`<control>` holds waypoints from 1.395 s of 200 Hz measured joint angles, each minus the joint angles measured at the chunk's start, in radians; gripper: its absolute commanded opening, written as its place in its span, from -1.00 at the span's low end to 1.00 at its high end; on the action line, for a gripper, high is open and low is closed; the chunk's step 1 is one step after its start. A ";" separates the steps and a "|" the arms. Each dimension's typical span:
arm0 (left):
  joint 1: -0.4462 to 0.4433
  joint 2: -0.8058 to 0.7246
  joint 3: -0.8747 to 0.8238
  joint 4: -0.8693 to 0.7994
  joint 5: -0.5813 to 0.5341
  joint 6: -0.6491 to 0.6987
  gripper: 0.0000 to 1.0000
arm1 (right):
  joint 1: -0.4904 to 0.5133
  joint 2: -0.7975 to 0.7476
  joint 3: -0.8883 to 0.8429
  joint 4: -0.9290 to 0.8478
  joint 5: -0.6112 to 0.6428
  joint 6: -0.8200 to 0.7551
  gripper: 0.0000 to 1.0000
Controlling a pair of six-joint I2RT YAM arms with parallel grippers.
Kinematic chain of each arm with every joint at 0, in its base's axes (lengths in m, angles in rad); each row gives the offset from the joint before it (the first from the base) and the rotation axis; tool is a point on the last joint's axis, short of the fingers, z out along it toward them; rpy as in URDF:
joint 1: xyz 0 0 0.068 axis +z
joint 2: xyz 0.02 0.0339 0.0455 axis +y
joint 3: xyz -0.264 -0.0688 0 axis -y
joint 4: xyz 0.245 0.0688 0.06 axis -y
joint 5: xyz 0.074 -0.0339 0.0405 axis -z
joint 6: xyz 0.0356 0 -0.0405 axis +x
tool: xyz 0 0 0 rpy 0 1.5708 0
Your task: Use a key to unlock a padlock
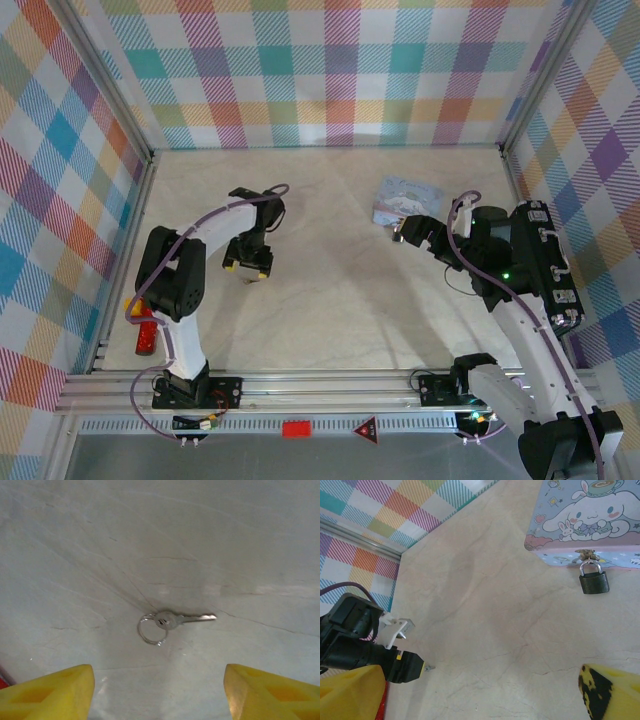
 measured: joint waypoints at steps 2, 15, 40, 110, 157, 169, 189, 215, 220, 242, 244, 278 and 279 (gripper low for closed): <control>0.002 0.001 -0.003 0.002 0.002 -0.004 0.32 | 0.000 0.000 0.000 0.001 0.000 0.000 0.98; 0.021 0.010 -0.022 0.026 0.016 -0.019 0.28 | 0.000 0.000 0.000 0.005 0.000 0.000 0.98; 0.035 0.039 -0.033 0.063 0.030 -0.040 0.18 | 0.003 0.000 -0.005 0.012 0.000 0.000 0.98; 0.082 0.025 -0.119 0.182 0.117 -0.102 -0.21 | 0.006 0.008 -0.016 0.011 0.022 0.007 0.98; 0.090 -0.054 -0.219 0.285 0.142 -0.171 -0.32 | 0.007 0.031 -0.020 0.011 0.022 0.008 0.98; 0.094 -0.074 -0.245 0.307 0.143 -0.186 -0.39 | 0.010 0.037 -0.020 0.011 0.022 0.011 0.98; 0.104 -0.103 -0.279 0.332 0.137 -0.210 -0.56 | 0.013 0.041 -0.020 0.011 0.022 0.015 0.98; 0.110 -0.128 -0.311 0.350 0.122 -0.231 -0.70 | 0.017 0.044 -0.020 0.011 0.022 0.022 0.98; 0.111 -0.134 -0.317 0.356 0.123 -0.234 -0.72 | 0.019 0.046 -0.020 0.011 0.022 0.023 0.98; 0.112 -0.147 -0.336 0.364 0.123 -0.238 -0.83 | 0.027 0.054 -0.020 0.011 0.023 0.031 0.98; 0.112 -0.150 -0.337 0.366 0.124 -0.238 -0.84 | 0.029 0.054 -0.020 0.011 0.023 0.032 0.98; 0.090 -0.227 -0.351 0.401 0.135 -0.218 -0.98 | 0.055 0.055 -0.020 0.012 0.030 0.049 0.98; 0.089 -0.232 -0.351 0.403 0.134 -0.217 -0.98 | 0.058 0.056 -0.020 0.012 0.030 0.049 0.98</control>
